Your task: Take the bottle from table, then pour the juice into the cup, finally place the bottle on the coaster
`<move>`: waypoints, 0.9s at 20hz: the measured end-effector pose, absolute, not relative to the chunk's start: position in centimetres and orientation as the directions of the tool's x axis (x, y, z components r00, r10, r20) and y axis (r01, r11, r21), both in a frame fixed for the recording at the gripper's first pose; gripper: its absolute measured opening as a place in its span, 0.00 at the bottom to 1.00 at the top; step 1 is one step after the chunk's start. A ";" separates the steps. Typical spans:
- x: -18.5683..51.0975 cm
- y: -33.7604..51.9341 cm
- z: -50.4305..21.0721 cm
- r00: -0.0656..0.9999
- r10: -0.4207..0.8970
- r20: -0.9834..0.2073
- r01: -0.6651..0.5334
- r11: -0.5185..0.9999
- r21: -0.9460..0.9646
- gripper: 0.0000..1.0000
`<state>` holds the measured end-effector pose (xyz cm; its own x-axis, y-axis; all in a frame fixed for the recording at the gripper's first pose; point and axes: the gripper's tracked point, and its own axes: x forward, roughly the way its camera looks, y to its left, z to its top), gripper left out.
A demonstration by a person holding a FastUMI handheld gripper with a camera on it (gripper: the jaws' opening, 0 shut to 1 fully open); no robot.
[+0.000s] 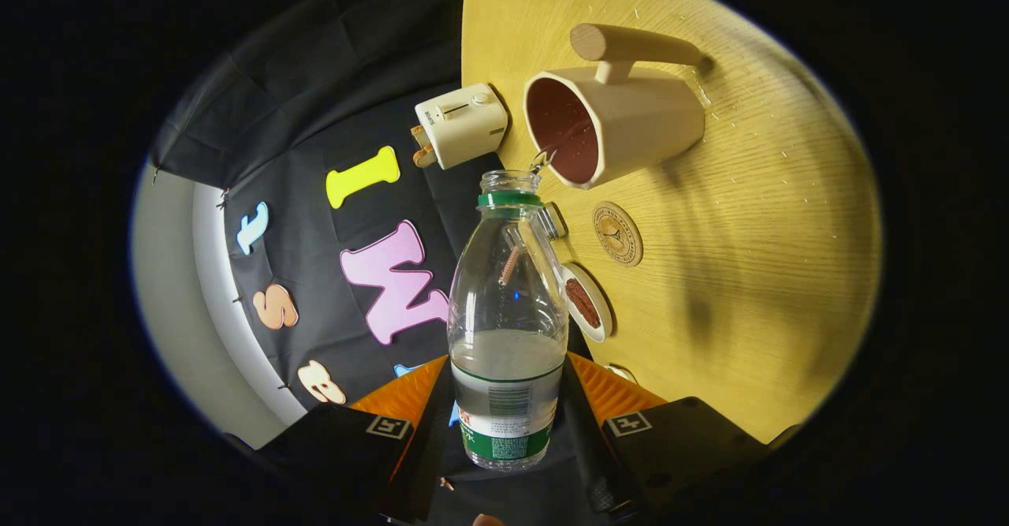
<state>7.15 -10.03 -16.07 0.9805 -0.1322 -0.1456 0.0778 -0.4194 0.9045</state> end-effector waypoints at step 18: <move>7.3 -13.0 -13.0 0.975 -0.200 -0.093 -0.046 -0.599 0.799 0.74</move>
